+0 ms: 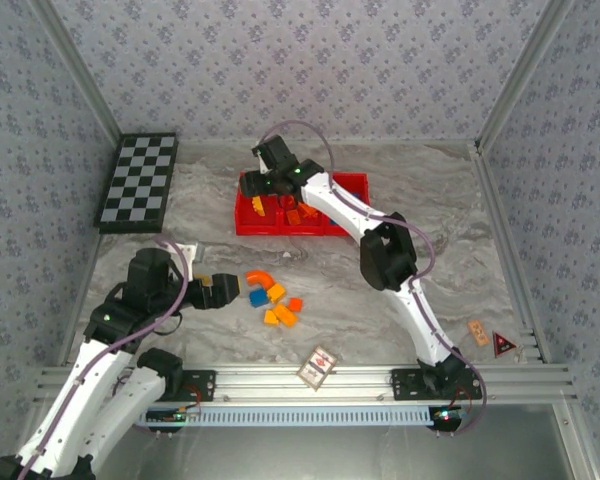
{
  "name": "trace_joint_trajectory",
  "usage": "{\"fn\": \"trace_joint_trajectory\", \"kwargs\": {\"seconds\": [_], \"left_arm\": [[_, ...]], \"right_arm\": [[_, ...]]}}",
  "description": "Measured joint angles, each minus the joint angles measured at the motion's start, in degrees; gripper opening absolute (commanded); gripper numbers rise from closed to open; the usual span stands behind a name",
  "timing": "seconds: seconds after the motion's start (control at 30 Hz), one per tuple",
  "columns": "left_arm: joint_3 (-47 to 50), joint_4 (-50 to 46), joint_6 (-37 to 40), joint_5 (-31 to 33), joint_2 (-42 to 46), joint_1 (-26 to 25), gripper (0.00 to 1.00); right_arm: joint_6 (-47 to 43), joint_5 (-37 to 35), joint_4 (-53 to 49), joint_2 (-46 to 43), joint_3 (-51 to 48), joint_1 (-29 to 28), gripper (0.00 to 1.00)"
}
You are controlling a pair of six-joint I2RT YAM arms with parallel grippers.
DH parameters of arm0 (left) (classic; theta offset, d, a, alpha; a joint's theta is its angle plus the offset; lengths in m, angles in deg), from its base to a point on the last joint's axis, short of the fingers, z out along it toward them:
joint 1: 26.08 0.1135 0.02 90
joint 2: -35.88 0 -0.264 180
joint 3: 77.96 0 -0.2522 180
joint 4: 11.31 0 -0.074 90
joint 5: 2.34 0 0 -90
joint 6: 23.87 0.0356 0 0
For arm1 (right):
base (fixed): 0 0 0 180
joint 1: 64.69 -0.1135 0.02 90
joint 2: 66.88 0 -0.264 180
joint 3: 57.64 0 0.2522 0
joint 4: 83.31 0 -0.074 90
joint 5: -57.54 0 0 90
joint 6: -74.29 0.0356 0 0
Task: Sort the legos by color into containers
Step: Place the lego in the container, then pick up the lego from the middle-left of the table.
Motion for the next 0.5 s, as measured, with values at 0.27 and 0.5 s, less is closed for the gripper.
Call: {"fn": "trace_joint_trajectory", "kwargs": {"seconds": [0.27, 0.5], "left_arm": [[0.0, -0.94, -0.57, 1.79, -0.72, 0.0, 1.0], [0.0, -1.33, -0.66, 2.95, -1.99, 0.0, 1.0]], "right_arm": [[0.76, -2.78, 0.68, -17.22, -21.22, -0.07, 0.92], [5.25, -4.2, 4.63, -36.28, -45.55, -0.04, 1.0]]}}
